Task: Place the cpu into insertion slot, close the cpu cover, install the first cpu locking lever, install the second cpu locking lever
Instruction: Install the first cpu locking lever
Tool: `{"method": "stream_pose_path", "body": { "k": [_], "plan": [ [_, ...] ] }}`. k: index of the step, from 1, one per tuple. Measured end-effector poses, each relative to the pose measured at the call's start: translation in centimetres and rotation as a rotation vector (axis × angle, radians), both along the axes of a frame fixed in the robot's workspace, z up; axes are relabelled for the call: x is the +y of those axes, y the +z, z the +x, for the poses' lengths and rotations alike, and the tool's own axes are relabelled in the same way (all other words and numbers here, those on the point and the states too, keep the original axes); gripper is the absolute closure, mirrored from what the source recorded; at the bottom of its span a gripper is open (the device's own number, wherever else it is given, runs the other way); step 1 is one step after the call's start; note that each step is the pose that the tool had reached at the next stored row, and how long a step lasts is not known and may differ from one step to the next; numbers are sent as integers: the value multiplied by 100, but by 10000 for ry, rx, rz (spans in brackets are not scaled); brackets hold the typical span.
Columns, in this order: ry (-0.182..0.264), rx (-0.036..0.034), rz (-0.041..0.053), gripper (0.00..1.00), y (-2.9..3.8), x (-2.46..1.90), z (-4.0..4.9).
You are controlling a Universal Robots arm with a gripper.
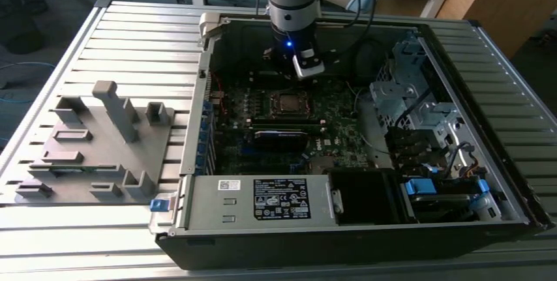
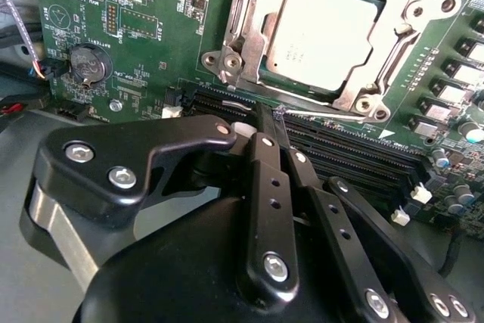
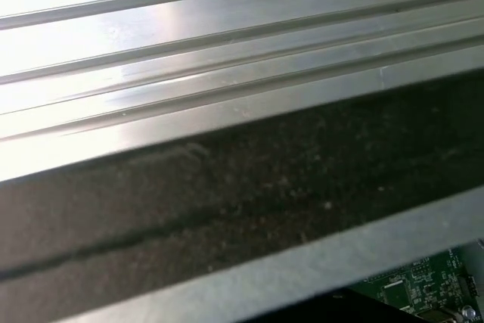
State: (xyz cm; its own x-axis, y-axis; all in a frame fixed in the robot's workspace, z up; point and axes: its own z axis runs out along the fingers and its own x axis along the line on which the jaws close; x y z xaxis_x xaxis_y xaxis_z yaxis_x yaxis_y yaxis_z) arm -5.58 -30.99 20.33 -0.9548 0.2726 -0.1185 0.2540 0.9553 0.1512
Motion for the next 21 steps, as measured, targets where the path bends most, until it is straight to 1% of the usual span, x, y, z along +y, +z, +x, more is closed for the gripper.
{"method": "stream_pose_path", "body": {
  "k": [3, 6, 8, 16, 21],
  "plan": [
    [0, -44, 13, 90, -2, 0, -10],
    [-1, -89, 119, 90, -6, 0, -25],
    [0, -121, 146, 90, -7, 0, -33],
    [0, -179, 147, 90, -12, 0, -59],
    [0, -186, 147, 90, -14, 0, -63]
  ]
}}
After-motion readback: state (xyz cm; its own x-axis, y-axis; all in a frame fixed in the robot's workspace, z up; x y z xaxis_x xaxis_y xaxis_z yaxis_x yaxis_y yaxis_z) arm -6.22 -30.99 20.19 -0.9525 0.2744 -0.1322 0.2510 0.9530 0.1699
